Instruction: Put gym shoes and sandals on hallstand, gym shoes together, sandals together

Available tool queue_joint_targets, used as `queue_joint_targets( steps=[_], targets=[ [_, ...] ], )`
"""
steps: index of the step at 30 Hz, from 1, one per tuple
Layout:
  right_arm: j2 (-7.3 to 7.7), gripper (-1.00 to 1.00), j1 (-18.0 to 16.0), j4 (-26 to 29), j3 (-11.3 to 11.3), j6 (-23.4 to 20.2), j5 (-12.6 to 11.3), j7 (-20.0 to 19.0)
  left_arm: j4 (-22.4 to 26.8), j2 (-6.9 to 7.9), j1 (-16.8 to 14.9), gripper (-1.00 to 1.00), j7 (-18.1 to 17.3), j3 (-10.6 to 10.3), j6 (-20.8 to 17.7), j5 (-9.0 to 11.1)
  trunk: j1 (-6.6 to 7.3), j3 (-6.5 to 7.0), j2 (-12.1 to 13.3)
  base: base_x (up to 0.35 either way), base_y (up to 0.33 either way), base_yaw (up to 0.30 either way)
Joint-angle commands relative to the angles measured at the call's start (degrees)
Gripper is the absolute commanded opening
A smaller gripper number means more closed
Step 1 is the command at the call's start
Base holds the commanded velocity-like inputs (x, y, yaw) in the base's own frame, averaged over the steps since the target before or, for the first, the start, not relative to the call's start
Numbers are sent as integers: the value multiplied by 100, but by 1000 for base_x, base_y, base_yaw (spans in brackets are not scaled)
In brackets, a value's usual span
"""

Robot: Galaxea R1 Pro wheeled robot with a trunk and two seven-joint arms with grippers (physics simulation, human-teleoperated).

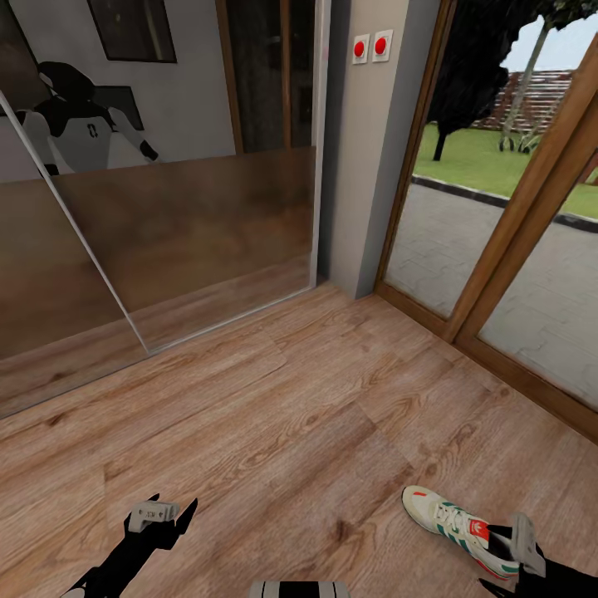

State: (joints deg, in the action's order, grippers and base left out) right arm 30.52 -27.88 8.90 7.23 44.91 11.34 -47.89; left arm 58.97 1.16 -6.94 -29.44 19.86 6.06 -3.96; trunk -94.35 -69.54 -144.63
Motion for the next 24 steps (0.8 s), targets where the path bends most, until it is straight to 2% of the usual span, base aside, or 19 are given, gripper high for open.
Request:
queue_joint_targets(
  steps=[1,6,16,24],
  targets=[
    [10,100,2,0,-67,2,2,-49,0,0,0,100,0,0,0,2,0,0,0,0,0,0],
    [30,100,7,-1,-199,12,5,-150,0,-1,0,100,0,0,0,6,0,0,0,0,0,0],
    [44,100,10,-2,-291,60,4,-221,5,2,0,100,0,0,-4,6,0,0,0,10,0,0],
    [43,100,11,-2,-325,79,2,-244,8,0,0,100,0,0,-6,1,0,0,0,160,0,0]
  ],
)
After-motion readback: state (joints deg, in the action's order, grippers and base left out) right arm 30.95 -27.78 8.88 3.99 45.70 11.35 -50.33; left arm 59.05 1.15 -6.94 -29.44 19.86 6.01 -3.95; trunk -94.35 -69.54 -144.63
